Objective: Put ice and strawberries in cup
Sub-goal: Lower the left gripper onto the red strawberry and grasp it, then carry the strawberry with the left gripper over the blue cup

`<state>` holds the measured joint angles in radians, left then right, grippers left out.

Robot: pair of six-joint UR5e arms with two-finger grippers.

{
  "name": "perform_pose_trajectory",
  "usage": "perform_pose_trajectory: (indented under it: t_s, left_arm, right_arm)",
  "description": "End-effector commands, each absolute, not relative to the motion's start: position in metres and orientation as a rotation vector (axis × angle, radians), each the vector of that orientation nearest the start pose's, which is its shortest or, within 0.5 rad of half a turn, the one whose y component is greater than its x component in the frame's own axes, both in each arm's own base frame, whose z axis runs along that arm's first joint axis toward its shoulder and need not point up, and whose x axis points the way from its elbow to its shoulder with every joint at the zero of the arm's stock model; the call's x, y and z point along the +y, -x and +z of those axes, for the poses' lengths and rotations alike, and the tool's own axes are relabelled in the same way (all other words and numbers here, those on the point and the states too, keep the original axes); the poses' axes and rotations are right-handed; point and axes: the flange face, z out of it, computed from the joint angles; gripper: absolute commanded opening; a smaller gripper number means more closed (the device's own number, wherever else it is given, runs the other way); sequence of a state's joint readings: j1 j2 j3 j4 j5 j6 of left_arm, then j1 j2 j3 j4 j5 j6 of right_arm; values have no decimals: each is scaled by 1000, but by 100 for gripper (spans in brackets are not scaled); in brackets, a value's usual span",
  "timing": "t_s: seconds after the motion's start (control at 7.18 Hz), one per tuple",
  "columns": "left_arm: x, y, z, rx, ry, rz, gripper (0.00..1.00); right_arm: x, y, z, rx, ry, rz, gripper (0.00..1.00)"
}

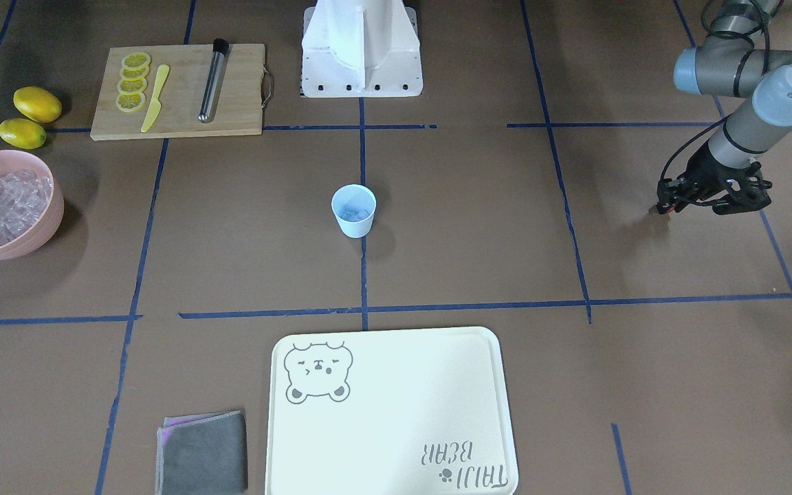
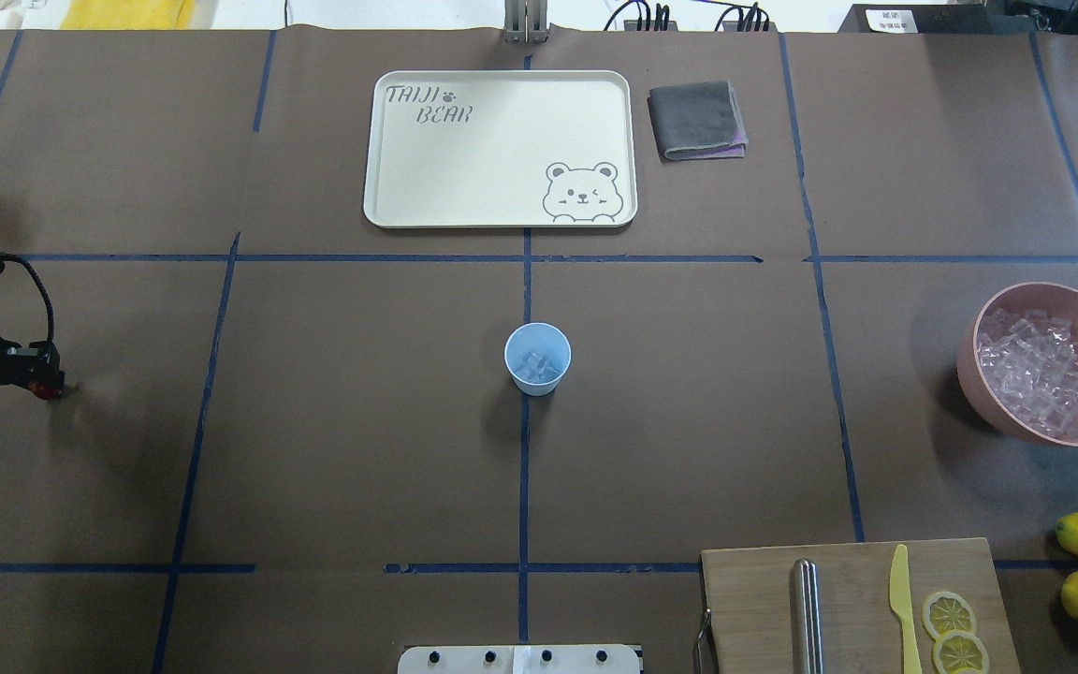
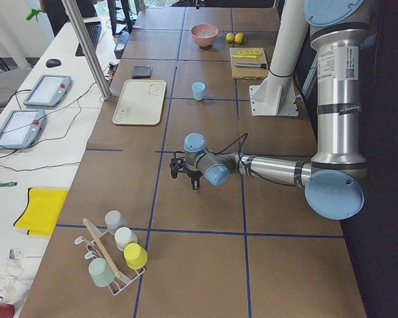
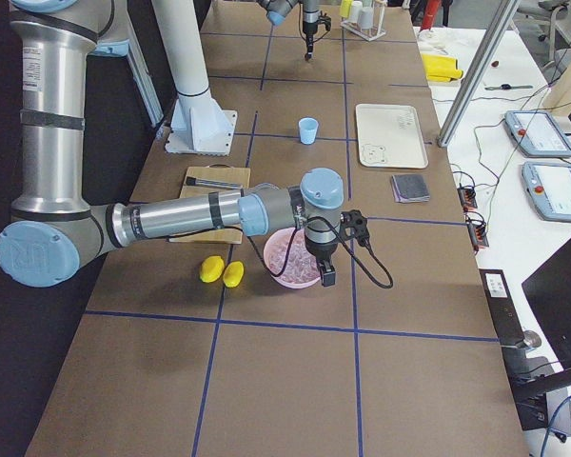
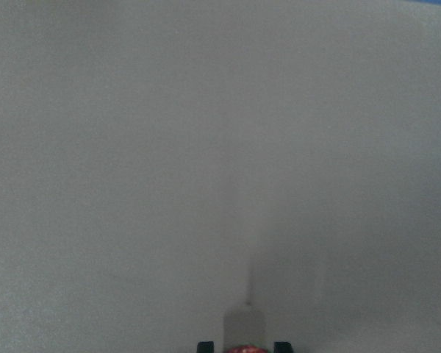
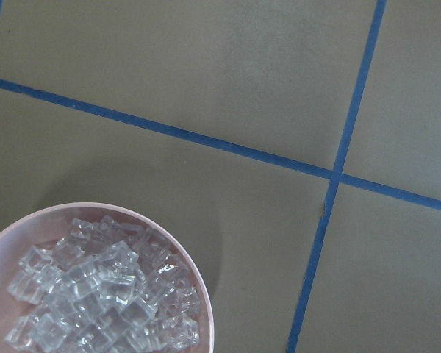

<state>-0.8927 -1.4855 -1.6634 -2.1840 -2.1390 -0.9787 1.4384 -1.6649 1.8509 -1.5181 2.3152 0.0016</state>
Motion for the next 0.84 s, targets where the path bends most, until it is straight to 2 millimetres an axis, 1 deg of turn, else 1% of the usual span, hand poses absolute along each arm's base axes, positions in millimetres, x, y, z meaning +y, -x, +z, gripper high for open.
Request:
perform_pose_trajectory:
  t_s: [0.0,0.14,0.28,0.42,0.56,0.7]
  left_arm:
    - [-425,-247,530,933,11,-115,0]
    - [-439,-263,462,1042,24,-174,0]
    - [-468,-288,393,1122,34,-243,0]
    - [-476,-339,315,1166,78,-239,0]
    - [-469,-389,254,1169,104,-197,0]
    - [-458,-427,209,1176,97,-202,0]
  right_arm:
    - [-464,-14,556,-762,-193,-196,99]
    - [-458,-18,551,-762,-202,-191,99]
    - [-456,-19,545,-758,-193,-188,99]
    - [-456,-19,543,-749,-192,-185,99]
    - [-456,-19,542,-751,-193,-184,99]
    - [-457,-18,539,-752,-195,-178,99]
